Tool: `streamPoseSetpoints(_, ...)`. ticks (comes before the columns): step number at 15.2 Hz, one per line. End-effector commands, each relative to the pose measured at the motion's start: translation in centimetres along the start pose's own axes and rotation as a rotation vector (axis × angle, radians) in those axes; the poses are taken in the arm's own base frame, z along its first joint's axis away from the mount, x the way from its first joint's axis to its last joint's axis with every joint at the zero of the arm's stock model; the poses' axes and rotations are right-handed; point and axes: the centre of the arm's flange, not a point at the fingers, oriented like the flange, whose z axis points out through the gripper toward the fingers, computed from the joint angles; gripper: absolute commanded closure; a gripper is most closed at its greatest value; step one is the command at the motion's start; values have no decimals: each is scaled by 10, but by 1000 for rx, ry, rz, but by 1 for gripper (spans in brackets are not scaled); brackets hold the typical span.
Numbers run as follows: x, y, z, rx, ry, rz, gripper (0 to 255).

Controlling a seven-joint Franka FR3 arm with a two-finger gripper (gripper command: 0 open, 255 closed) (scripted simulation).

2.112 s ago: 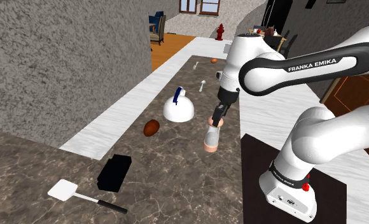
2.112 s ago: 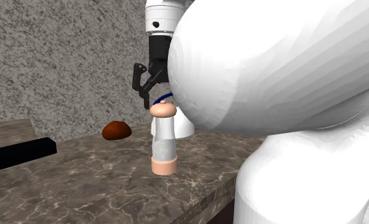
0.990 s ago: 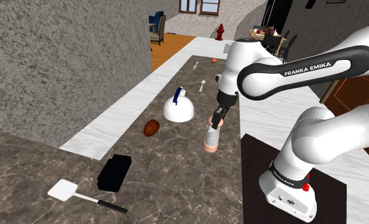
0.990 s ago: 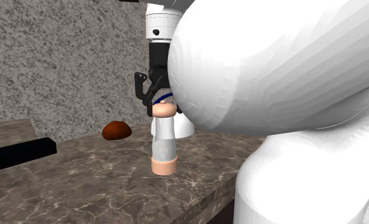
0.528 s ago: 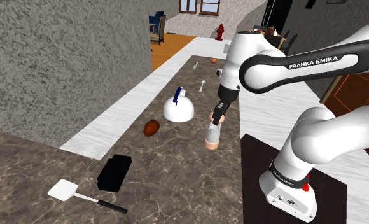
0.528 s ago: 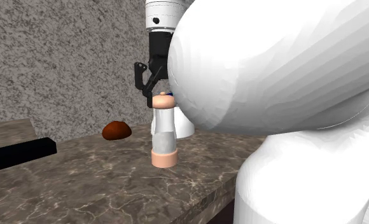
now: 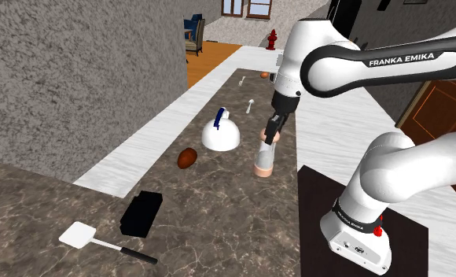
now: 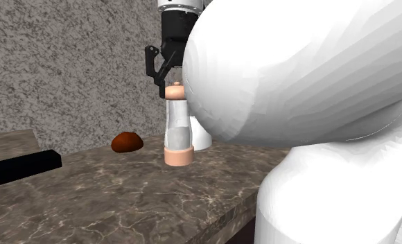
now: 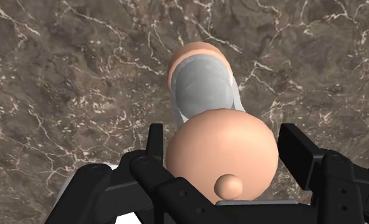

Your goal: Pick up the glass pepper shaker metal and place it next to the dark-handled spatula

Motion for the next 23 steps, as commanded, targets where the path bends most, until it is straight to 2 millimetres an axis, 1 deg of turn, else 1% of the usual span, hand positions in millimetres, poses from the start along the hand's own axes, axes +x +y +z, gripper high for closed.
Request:
streamPoseSetpoints(1, 1, 0, -10, 0, 0, 0, 255)
streamPoseSetpoints(23, 11, 0, -126, 0, 0, 0, 255)
